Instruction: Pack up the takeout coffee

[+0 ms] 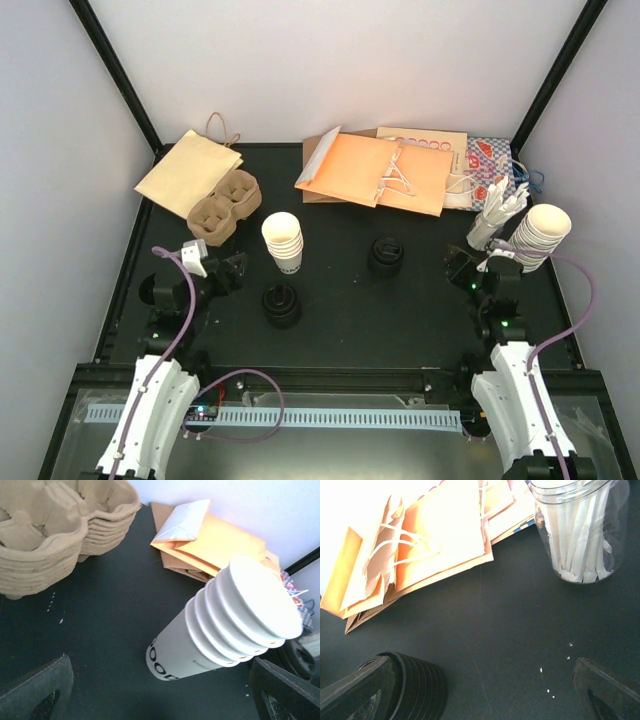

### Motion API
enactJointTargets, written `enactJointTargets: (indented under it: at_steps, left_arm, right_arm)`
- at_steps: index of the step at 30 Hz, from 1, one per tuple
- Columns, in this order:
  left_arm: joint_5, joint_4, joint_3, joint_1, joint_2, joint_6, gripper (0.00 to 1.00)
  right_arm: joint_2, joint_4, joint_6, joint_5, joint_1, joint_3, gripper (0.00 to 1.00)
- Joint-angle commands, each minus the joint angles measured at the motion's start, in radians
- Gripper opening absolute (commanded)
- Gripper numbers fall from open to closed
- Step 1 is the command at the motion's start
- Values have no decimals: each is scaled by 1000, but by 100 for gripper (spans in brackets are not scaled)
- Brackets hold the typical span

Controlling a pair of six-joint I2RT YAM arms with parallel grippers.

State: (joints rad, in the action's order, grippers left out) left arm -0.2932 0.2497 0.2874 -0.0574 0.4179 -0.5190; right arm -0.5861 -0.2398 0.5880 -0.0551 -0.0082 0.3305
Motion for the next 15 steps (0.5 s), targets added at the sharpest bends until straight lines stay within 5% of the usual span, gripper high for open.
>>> enactJointTargets:
  at_steps: [1, 8, 15]
  left_arm:
    - [-61, 53, 90, -1, -10, -45, 99]
    - [-171, 70, 160, -1, 60, -37, 99]
    - [-235, 111, 276, -1, 165, -3, 99]
  right_arm:
    - [-17, -45, -14, -68, -3, 35, 100]
    - [-227, -95, -70, -244, 9, 162, 100]
    - [-380, -151, -93, -102, 207, 313, 100]
